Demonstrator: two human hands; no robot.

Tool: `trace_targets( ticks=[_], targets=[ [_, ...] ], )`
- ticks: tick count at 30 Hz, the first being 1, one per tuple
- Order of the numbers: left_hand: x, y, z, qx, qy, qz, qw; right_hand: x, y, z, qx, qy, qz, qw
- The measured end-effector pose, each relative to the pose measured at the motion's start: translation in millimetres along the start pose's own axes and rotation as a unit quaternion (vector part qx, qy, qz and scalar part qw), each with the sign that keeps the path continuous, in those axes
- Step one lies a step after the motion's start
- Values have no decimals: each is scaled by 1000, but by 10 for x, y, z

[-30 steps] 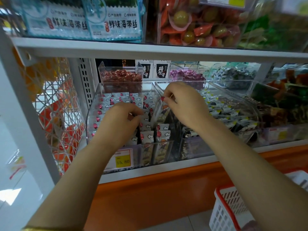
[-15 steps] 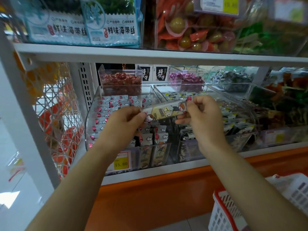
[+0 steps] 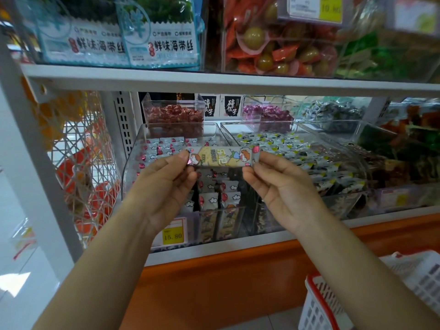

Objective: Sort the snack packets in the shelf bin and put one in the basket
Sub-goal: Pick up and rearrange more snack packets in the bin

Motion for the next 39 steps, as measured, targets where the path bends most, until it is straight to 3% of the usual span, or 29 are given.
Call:
trace_targets(
  ticks=[5,13,17,24,30,34,39],
  targets=[
    [5,-2,-3,5,-1,11,1000,42,9,-13,-3,48,-70,996],
    [-30,-82,-43,49,-45,173,983,95,-30,-63,-11,125,-234,964],
    [-41,-97,-78,62,-45,207,975,82,-14,-55,-14,103,-265,958],
    [-100,-156,-144,102,-92,366,921,94,-31,-98,-5,113,-292,950],
    [-55,-239,-204,131,-85,433,888,152,-12,-80,-33,155,-344,926],
    [-10,-261,-202,114,-54,403,907,160,-38,-98,-30,185,-398,898],
    [-58,-214,-172,69,-82,418,902,148,-79,-110,-18,193,-433,880]
  ],
)
Point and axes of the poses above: each hand's wrist, its own z-axis towards the middle knuckle, its own y-axis out of the back of the hand, x = y × z, the point moved 5 cm from there along z, towards the middle knuckle, and after that the axes turned 5 degrees about x, right-handed, at the moved point
